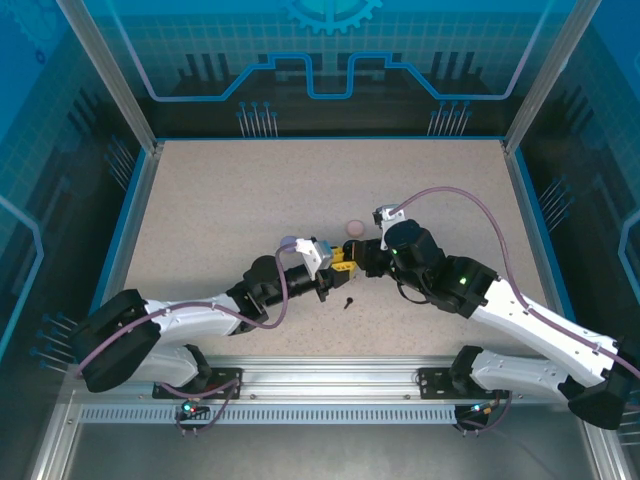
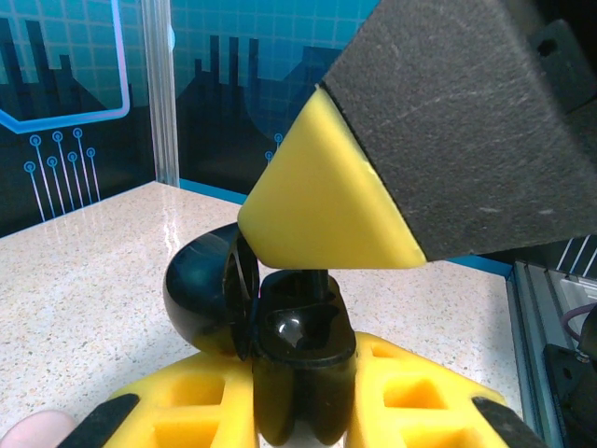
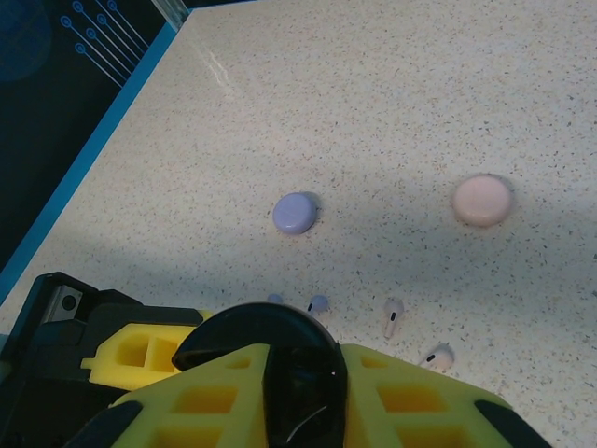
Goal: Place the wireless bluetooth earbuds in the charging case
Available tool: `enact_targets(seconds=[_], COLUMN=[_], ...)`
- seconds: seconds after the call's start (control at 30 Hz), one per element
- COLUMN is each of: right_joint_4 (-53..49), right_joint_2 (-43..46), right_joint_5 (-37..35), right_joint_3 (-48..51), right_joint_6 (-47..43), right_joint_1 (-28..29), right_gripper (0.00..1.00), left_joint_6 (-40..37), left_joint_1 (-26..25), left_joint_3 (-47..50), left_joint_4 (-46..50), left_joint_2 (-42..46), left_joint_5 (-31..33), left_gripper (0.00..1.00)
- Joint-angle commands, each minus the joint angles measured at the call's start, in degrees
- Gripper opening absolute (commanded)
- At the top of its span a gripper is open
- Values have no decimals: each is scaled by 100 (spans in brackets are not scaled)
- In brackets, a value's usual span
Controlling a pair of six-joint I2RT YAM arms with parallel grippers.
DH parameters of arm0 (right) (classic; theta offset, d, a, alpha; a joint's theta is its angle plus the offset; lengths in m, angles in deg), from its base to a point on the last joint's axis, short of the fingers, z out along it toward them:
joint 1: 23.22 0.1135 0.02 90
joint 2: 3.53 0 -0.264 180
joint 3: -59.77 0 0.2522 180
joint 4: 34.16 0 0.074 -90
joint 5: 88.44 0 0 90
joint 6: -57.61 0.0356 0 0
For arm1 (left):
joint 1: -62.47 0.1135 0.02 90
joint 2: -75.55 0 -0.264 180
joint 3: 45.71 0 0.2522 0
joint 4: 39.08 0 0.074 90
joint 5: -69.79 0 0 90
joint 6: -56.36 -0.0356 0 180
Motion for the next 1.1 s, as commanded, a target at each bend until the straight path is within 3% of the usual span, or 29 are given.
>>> enact_targets(seconds=[0.0, 0.33, 0.63, 0.83, 1.07], right_joint_4=[-206, -317, -600, -1299, -294], right_joint_2=[5, 355, 1269, 1663, 1862], right_joint_5=[88, 141, 494, -66, 1065], right_joint_3=[35, -146, -248, -60, 515], right_joint_6=[83, -61, -444, -336, -414], right_joint_1=[123, 70, -254, -483, -738], right_gripper=[26, 52, 80, 84, 84], left_joint_6=[123, 82, -42, -222, -708], left_joint_1=[-21, -21, -12, -3, -3], left_joint_3=[-205, -135, 182, 346, 490], left_joint_4=[-415, -509, -899, -761, -774], left_joint_2=[-35, -62, 15, 322, 578], left_joint_5=[116, 90, 265, 296, -85], left_gripper=[0, 0, 0, 0, 0])
